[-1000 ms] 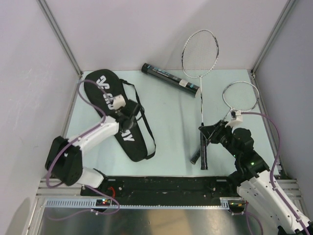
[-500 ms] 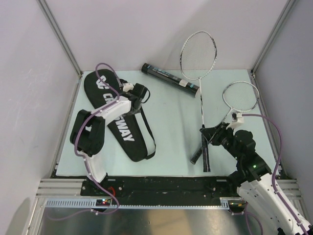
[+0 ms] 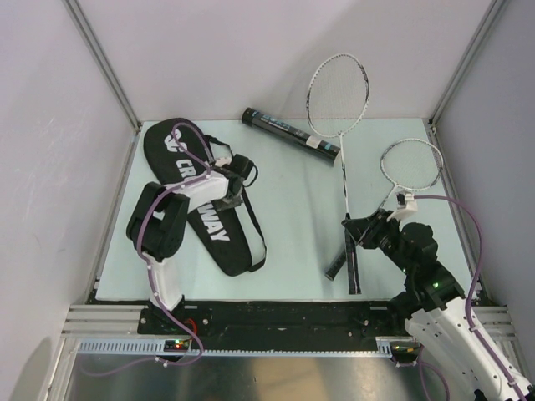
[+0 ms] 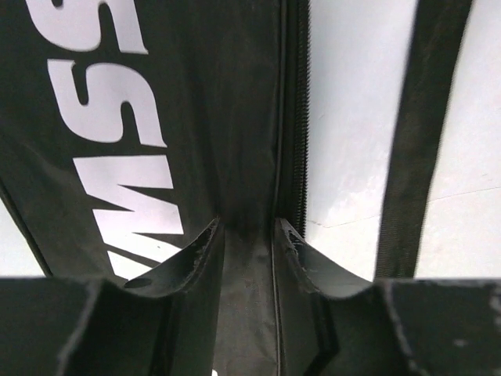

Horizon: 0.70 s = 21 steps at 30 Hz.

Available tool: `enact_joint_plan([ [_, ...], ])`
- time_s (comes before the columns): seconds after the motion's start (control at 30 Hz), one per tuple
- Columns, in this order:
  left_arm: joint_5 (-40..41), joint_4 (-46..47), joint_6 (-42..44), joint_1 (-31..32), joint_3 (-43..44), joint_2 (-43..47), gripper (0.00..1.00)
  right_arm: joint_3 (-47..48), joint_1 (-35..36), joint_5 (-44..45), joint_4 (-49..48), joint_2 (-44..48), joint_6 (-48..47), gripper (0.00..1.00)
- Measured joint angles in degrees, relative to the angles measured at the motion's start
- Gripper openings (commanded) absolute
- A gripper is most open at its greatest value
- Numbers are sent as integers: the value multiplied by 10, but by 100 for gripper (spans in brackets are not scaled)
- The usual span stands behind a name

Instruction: Pack up the badminton gear

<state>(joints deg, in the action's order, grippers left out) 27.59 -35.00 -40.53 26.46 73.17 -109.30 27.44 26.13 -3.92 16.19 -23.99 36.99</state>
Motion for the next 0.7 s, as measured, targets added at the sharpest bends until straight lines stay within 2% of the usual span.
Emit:
enact_joint_plan([
  [0.2, -6, 35, 0, 0, -40, 11, 39, 0, 0, 0, 7, 9, 0, 0],
  [0.3, -8, 48, 0, 0, -51, 18, 37, 0, 0, 0, 9, 14, 0, 0],
  [0.37, -8, 54, 0, 0, -57, 21, 28, 0, 0, 0, 12, 16, 0, 0],
  [0.47, -16, 74, -1, 0, -66, 25, 7, 0, 0, 0, 16, 16, 0, 0],
  [0.5, -20, 81, 0, 0, -69, 27, 4, 0, 0, 0, 17, 17, 0, 0],
  [0.7, -39, 105, 1, 0, -104, 56, 0, 0, 7, -2, 26, 14, 5, 0],
])
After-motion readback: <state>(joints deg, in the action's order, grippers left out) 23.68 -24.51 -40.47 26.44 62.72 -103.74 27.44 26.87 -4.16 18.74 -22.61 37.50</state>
